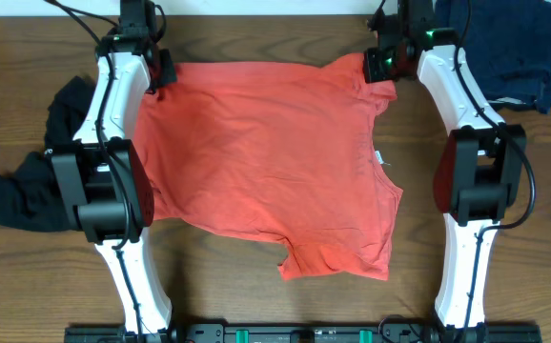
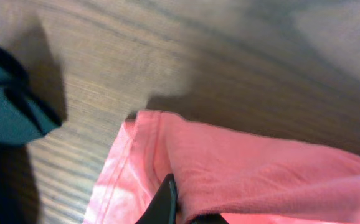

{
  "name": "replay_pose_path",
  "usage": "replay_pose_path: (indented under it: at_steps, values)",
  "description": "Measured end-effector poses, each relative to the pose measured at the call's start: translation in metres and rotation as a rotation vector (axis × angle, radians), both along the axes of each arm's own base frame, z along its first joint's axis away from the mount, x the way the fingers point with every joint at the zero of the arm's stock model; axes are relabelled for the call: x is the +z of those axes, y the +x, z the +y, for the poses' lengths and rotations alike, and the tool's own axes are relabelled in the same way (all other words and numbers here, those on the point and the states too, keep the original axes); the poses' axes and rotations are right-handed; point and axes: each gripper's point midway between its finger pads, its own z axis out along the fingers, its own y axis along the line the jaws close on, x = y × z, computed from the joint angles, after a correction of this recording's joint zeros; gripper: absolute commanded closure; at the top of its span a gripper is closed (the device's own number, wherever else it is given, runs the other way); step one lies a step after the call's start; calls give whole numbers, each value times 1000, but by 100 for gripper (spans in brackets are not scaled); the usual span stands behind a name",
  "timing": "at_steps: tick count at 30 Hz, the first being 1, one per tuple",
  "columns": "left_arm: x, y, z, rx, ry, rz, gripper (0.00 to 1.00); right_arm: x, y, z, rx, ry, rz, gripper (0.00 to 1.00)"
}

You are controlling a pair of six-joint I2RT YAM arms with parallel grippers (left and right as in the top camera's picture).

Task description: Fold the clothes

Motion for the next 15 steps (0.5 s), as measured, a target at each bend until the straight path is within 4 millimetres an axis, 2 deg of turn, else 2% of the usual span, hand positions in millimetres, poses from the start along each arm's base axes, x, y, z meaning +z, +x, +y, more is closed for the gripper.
replay_pose_path:
  at_steps: [5,9,11,15]
  values:
    - [-5,-20,11,22,-5,78,94,27,-24,-1,24,-8,42,98]
    - [1,-45,14,32,-10,157,94,50,-52,-3,46,-21,94,99]
    - [7,-53,14,33,-11,176,94,52,-66,-4,57,-28,139,99]
    - [12,-64,13,32,-13,207,94,43,-85,-3,77,-39,213,99]
